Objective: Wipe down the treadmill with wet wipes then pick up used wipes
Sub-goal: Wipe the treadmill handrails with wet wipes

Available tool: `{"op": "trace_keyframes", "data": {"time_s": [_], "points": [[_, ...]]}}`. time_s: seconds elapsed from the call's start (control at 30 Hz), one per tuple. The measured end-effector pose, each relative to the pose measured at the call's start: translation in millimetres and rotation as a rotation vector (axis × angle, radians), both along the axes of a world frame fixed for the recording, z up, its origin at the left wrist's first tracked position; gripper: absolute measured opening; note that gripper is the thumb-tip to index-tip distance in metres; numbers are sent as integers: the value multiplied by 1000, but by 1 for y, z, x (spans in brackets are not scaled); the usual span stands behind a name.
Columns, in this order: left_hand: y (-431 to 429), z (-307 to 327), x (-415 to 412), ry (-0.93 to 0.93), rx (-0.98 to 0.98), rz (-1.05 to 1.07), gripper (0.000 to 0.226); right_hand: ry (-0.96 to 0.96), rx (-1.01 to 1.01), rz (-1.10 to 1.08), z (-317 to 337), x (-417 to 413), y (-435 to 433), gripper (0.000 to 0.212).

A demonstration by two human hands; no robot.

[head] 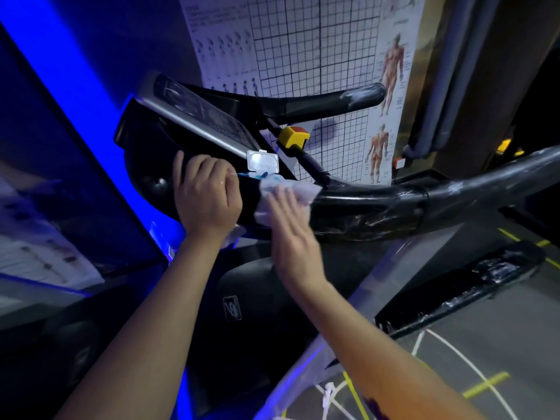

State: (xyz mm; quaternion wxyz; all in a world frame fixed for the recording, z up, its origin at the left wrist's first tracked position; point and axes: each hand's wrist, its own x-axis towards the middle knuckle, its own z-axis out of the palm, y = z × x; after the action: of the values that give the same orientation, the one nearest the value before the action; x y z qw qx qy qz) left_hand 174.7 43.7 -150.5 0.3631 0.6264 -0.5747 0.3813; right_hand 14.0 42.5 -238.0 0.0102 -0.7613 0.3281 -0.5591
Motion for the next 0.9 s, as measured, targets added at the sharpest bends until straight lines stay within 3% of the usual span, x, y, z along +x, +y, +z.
{"op": "trace_keyframes", "data": {"time_s": [0.13,0.33,0.47,0.63,0.77,0.9], "points": [[1,-1,3,-25,20,-22,23,268,-64,-39,-27,13,8,59],[0,-2,2,-12,-18,-2,24,363,35,-342,-106,-62,-25,91],[-2,-5,0,-12,-22,16,24,333,168,-361,-94,-50,-21,87],[-2,-4,1,-23,-17,2,25,377,-82,-236,-52,13,-8,79],[-2,-6,4,-45,-34,0,24,390,-142,-296,-75,-14,-19,74],[-2,-5,1,-54,-10,39,20,520,96,-472,-96,-87,-48,72]]}}
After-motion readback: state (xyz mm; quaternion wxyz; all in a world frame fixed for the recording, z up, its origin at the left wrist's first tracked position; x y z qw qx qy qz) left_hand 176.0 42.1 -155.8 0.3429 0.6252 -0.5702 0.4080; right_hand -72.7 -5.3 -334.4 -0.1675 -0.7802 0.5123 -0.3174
